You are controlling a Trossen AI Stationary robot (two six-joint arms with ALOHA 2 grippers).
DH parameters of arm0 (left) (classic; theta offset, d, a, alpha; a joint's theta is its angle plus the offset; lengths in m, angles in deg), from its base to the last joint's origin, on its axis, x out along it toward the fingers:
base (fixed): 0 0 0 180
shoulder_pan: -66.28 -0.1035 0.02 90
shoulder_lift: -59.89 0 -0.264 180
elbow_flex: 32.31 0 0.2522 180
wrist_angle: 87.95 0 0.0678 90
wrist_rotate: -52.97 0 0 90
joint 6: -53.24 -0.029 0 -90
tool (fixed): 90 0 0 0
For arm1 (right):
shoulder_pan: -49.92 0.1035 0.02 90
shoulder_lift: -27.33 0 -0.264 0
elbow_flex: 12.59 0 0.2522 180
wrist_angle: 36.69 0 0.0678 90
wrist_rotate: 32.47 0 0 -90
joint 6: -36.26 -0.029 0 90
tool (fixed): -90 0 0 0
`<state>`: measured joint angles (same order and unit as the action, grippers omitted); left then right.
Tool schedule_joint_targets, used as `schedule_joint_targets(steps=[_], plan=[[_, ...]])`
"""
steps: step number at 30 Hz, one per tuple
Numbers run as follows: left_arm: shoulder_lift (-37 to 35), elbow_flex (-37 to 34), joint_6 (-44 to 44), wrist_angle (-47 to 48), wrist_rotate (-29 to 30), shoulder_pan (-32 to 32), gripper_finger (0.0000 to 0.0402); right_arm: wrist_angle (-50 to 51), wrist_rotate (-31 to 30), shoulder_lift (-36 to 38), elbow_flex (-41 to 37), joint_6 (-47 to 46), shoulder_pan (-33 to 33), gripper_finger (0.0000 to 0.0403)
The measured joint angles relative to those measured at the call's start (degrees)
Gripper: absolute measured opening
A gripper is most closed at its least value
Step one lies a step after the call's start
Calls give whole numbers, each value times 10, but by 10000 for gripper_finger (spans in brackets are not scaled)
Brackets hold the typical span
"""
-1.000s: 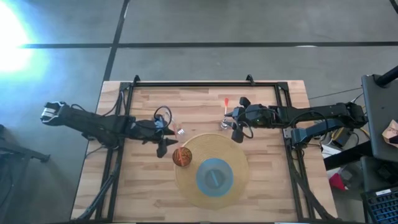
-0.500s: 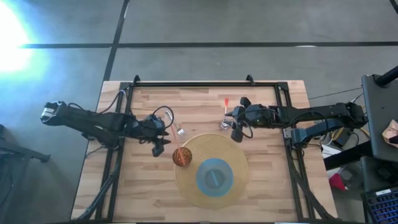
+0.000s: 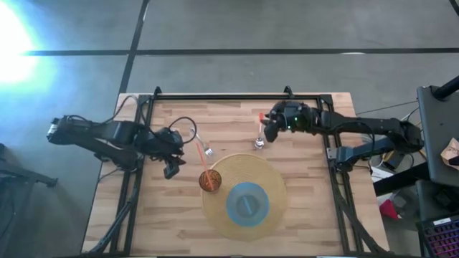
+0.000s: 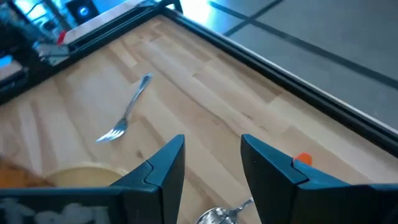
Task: Pick & Place Utensil
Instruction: Put the orange spoon into the blue bowl on the brown mat
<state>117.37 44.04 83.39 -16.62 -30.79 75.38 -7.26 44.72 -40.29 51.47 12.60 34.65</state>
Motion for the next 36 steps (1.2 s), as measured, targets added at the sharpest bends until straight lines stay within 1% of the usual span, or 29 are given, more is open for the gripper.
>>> schedule_joint_targets(steps=[3,6,10,13,21,24,29,32,36], plan=[[-3,19,-21,7,-10,0,176,2,4,0,0,-15,-23,153],[-7,21,-38,3,-25,5,176,10,13,0,0,-19,-36,153],[-9,6,-40,-5,-25,23,177,37,15,0,6,-17,-40,153],[-9,-14,-42,-37,-25,48,176,70,14,0,29,-8,-39,153],[-16,-78,-74,-211,-22,136,174,124,13,0,83,-21,-39,153],[-20,-99,-77,-253,-18,160,174,158,13,0,102,-23,-39,153],[-24,-137,-97,-329,22,183,174,231,9,-22,149,-37,-39,153],[-23,-180,-135,-425,45,192,174,275,9,-54,189,-36,-39,153],[-24,-239,-203,-564,41,193,174,302,9,-103,228,-30,-39,153]])
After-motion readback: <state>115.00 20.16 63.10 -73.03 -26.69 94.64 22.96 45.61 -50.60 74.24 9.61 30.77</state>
